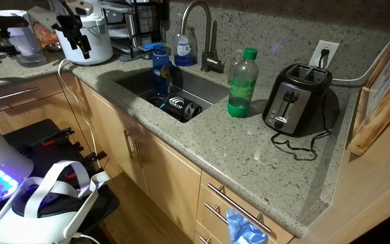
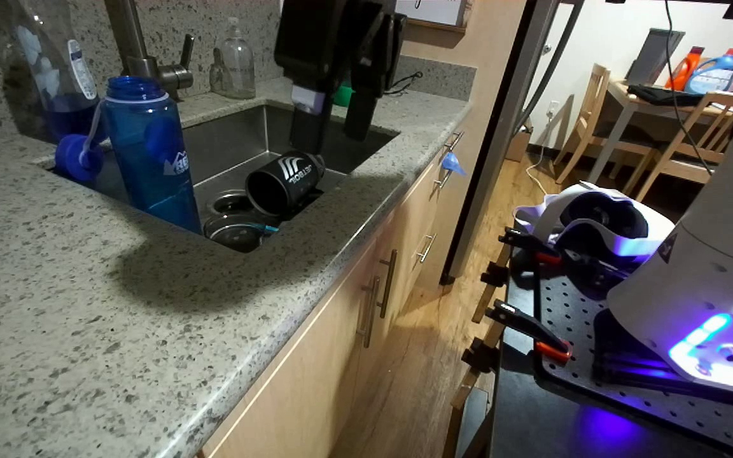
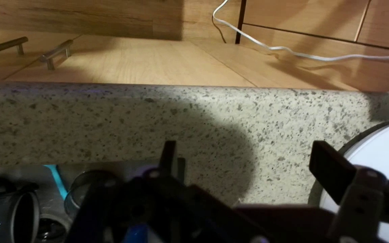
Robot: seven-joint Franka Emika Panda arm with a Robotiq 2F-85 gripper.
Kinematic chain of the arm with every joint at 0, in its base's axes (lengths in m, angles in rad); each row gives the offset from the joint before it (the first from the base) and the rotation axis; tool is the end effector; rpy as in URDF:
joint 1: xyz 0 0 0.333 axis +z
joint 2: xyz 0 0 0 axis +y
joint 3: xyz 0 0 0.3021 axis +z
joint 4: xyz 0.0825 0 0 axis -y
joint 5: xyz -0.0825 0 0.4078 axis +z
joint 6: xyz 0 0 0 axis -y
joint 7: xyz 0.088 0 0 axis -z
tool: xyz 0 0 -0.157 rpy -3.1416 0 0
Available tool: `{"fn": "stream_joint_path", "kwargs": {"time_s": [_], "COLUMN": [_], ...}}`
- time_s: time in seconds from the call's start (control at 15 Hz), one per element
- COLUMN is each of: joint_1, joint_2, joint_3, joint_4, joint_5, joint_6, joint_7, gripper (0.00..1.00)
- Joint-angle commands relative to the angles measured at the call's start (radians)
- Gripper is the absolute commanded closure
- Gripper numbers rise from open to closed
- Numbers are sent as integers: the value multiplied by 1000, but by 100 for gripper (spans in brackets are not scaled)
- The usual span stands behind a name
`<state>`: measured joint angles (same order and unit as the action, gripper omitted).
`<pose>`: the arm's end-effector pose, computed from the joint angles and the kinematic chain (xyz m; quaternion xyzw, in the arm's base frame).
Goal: Place the green bottle in the sink
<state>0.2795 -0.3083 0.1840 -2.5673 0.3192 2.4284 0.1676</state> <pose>0.4165 0.2149 0.3092 -0.9922 -0.0335 -0.0537 0.1078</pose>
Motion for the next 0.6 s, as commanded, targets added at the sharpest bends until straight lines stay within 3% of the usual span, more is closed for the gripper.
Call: {"fn": "stream_joint_path", "kwargs": {"time_s": [0.0,0.53], "joint_1": [29,13], "joint_2": [29,17], "joint_3": [-10,9], "joint_4": [44,25], "joint_5": [68,55], "joint_6": [-71,-59], "joint_7": [-99,-70], "gripper": [0,0]}}
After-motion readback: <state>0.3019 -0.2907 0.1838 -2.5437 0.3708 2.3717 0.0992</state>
